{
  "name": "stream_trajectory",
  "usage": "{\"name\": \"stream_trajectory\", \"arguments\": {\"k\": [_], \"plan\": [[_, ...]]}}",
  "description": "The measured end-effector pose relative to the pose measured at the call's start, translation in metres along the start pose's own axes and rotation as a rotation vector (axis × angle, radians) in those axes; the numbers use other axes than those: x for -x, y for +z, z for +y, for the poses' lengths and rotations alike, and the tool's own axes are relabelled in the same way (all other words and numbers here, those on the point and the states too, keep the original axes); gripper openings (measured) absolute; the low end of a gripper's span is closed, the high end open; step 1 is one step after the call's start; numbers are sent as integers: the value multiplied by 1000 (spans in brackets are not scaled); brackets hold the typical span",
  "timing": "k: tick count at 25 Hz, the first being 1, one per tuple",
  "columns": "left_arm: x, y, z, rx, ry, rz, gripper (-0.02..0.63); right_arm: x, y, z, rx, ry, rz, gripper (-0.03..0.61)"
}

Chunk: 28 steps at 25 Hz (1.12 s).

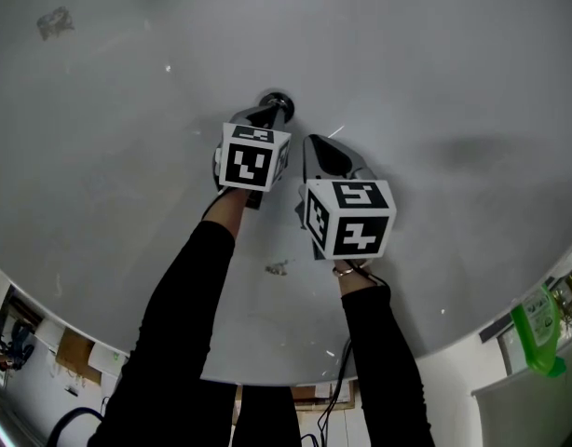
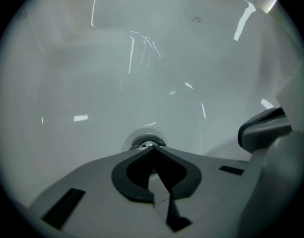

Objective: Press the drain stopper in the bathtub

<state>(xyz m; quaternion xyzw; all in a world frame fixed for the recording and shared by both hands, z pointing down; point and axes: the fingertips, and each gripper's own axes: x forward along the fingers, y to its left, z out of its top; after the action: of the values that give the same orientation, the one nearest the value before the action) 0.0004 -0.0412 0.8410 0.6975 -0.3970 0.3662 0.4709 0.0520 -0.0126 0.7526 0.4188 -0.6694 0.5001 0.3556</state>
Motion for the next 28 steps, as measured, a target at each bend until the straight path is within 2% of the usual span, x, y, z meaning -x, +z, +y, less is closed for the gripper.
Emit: {"name": "stream_trajectory", "arguments": {"k": [8,12,19,24,28], "plan": [[-9,-7,-1,6,6,28,5,-1,-8,-4,-10,-5,5,2],[-11,-7,1,-22,27,40,5,-2,-8,-9,-20,-15,8,2],[-16,-8,5,33,32,79,5,-4,-11,-13,-39,-35,15,2],[-14,-6,1,-25,18,129,5,0,-9,-10,-28,-43,15,2],[-5,-6,-3,-51,22,98,5,7,-9,-9,-25,-50,14,2]]}}
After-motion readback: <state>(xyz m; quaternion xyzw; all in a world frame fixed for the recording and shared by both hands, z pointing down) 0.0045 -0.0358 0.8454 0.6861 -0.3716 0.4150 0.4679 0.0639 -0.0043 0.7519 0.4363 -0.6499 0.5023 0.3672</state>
